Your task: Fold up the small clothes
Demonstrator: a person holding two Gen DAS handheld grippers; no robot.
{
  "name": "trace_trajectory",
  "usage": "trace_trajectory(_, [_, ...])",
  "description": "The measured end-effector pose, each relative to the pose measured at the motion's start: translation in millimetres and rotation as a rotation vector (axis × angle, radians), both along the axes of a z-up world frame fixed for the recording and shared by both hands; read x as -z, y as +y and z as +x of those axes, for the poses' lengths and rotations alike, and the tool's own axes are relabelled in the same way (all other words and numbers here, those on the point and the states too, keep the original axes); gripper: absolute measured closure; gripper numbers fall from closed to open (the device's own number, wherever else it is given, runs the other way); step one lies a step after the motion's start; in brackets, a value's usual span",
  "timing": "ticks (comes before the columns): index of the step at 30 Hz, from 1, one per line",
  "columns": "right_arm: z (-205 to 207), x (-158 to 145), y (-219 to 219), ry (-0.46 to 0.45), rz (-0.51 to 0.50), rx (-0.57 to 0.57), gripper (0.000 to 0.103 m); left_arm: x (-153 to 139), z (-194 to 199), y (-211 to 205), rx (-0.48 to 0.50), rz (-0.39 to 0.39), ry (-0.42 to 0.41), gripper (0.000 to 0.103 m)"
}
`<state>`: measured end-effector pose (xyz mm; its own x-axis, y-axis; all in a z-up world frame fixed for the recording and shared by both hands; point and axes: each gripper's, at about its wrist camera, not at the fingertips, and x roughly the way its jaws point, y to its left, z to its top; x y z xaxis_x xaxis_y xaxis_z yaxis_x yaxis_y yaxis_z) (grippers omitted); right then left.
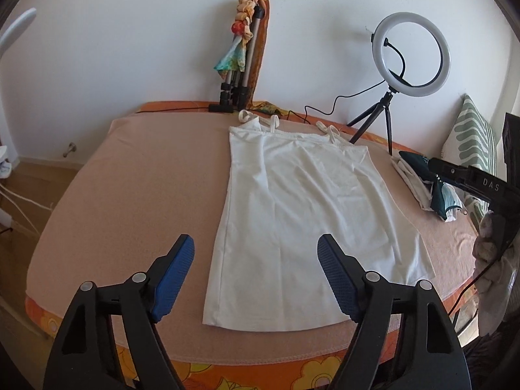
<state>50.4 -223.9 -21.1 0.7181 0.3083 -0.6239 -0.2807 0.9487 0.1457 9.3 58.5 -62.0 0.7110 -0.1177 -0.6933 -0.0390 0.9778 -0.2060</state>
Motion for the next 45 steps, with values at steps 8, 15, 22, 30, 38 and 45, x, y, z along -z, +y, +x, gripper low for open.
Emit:
trace_trajectory(8, [57, 0, 84, 0.136, 0.004, -0.2, 0.043, 50, 5, 25, -0.011, -0.122, 0.178, 0.059])
trace_trajectory(15, [99, 11, 154, 0.217, -0.033, -0.279, 0.044, 67, 9, 34, -0.007, -0.148, 0.229, 0.062])
trace_trajectory(22, [159, 44, 209, 0.359, -0.052, -0.303, 0.055, 78, 12, 34, 0.007, -0.171, 0.262, 0.062])
trace_trajectory(30, [232, 104, 259, 0.478, -0.096, -0.25, 0.057, 81, 15, 44, 0.007, -0.227, 0.262, 0.073])
trace_trajectory(38, [260, 143, 299, 0.485, -0.257, -0.227, 0.064, 84, 15, 47, 0.05, -0.286, 0.278, 0.094])
trace_trajectory(45, [274, 148, 314, 0.461, -0.37, -0.235, 0.088, 82, 12, 56, 0.059, -0.341, 0.259, 0.098])
